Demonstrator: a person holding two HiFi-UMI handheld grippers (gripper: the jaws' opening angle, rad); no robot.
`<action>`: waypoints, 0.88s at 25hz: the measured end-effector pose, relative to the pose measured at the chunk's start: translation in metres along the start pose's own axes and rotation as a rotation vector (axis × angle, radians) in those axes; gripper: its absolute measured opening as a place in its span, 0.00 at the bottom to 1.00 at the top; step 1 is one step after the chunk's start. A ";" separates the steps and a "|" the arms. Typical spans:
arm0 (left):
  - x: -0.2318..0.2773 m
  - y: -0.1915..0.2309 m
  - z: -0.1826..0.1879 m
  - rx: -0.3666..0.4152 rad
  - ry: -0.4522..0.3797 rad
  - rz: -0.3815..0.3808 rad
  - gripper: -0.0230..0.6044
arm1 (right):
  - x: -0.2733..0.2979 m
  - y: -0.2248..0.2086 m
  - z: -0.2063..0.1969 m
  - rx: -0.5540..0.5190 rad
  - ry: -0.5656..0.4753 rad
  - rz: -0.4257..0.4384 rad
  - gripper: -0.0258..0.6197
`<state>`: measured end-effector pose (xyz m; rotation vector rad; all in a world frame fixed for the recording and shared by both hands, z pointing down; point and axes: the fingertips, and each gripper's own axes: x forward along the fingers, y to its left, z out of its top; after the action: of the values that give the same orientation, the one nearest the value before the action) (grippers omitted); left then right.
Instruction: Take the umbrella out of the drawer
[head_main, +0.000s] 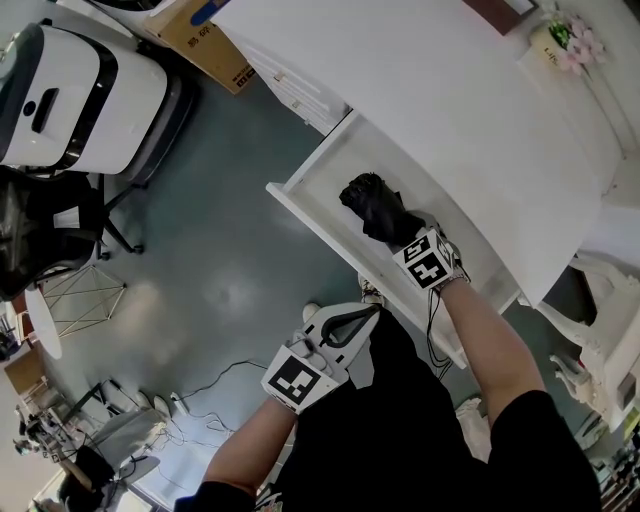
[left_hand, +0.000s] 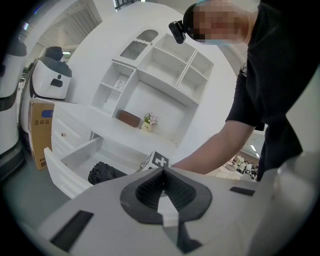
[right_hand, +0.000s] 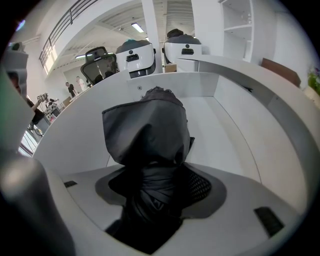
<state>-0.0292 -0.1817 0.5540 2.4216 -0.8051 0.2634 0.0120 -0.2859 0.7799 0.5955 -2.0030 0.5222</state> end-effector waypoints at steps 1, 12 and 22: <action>0.000 -0.001 0.000 0.001 0.001 -0.001 0.04 | 0.001 -0.001 0.000 -0.002 0.005 -0.007 0.44; -0.012 -0.016 -0.004 0.011 0.006 0.003 0.04 | 0.003 -0.002 0.000 -0.011 -0.002 -0.038 0.44; -0.034 -0.028 0.000 0.043 0.007 0.014 0.04 | -0.016 0.003 0.000 0.031 -0.004 -0.009 0.42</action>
<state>-0.0393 -0.1470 0.5293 2.4540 -0.8217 0.2974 0.0170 -0.2800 0.7659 0.6250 -1.9985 0.5474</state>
